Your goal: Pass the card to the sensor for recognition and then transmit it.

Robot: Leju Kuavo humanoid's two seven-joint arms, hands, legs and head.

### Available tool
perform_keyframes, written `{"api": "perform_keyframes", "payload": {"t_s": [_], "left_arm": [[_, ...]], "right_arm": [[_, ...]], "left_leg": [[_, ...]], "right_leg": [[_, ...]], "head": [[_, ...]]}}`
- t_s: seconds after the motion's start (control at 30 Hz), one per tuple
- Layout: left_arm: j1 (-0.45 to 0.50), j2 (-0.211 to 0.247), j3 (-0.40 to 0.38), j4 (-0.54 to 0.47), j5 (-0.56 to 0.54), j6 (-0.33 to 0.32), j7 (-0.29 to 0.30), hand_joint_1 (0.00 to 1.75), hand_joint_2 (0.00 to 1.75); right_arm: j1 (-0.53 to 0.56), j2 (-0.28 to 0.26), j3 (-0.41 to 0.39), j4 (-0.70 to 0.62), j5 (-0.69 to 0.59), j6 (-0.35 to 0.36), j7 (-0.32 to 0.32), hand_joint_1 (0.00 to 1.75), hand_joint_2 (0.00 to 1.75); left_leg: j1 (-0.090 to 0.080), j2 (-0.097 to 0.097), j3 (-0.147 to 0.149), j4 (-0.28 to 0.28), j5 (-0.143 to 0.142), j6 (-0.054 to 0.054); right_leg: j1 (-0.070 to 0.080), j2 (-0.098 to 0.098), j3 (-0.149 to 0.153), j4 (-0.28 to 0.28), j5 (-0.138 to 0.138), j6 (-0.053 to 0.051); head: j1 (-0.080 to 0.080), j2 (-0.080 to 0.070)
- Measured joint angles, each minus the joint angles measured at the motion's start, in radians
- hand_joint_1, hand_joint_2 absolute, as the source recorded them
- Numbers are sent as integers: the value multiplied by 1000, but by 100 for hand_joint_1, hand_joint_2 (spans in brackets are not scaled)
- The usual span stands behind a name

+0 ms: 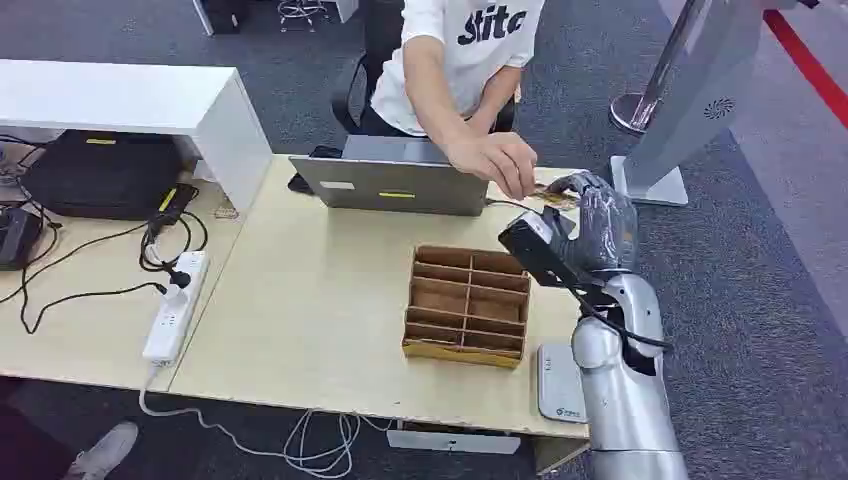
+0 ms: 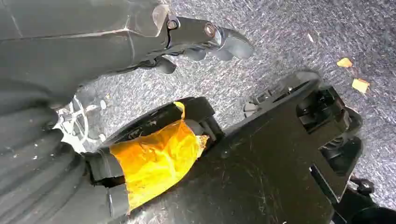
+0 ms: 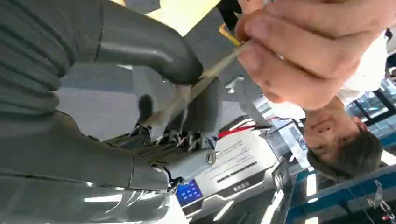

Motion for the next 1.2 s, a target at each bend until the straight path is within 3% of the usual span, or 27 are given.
{"api": "perform_keyframes", "payload": {"t_s": [0.3, 0.5, 0.67, 0.93, 1.2], "left_arm": [[0, 0, 0, 0, 1, 0, 0, 0, 175], [3, 0, 0, 0, 17, 9, -5, 0, 175], [8, 0, 7, 0, 43, 24, -14, 0, 175], [23, 6, 45, 0, 95, 46, -34, 0, 175], [24, 7, 78, 0, 122, 58, -35, 0, 175]], "right_arm": [[9, 3, -1, -48, -16, 10, -13, 173, 175], [64, 3, -4, -107, -90, 32, -58, 175, 175], [148, -8, 1, -176, -120, 29, -98, 175, 175], [368, -60, 39, -300, -200, -2, -144, 175, 175], [510, -95, 36, -325, -224, -16, -165, 175, 175]], "left_leg": [[0, 0, 0, 0, 0, 0], [0, 0, 0, 0, 0, 0], [0, 0, 0, 0, 0, 0], [0, 0, -1, 0, -1, 1], [0, 0, -1, 0, -1, 0]], "right_leg": [[0, 0, 0, 0, 0, 0], [0, 0, 0, 0, 0, 0], [0, 0, 0, 0, -1, 0], [0, 0, -1, 0, -1, 0], [0, 0, -1, 0, -1, 0]], "head": [[0, 0], [0, 0], [0, 0], [0, 0], [0, 0]]}}
